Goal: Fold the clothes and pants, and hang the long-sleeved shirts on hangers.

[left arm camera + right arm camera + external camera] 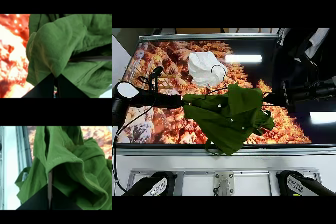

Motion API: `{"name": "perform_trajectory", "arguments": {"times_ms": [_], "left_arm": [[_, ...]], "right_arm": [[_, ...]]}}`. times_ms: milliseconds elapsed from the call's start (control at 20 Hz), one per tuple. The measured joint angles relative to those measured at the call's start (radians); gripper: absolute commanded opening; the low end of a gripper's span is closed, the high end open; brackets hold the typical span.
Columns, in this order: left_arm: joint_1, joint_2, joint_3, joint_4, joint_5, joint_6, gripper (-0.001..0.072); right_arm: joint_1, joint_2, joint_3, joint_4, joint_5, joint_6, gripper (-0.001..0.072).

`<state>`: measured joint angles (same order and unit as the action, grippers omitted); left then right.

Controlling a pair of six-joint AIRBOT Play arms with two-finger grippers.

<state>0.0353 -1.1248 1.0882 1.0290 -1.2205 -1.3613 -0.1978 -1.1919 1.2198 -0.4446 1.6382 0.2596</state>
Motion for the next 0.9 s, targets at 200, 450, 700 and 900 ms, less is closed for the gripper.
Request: {"name": "perform_trajectory", "arguments": {"times_ms": [200,450,700,900], "left_arm": [[0.000,0.054,0.006,0.000,-0.003,0.000,0.0012],[0.000,0.117,0.008,-0.002,-0.003,0.000,0.0012],[0.000,0.172,0.052,-0.007,-0.029,-0.008,0.0011],[-0.002,0.149,0.200,-0.007,-0.119,-0.014,0.0011]], "right_arm": [[0.001,-0.006,-0.023,0.003,-0.012,0.014,0.0006],[0.017,-0.007,-0.073,0.057,0.000,-0.017,0.0004],[0.052,-0.007,-0.172,0.120,0.014,-0.063,0.0003],[0.077,-0.007,-0.213,0.196,0.023,-0.091,0.0003]]}}
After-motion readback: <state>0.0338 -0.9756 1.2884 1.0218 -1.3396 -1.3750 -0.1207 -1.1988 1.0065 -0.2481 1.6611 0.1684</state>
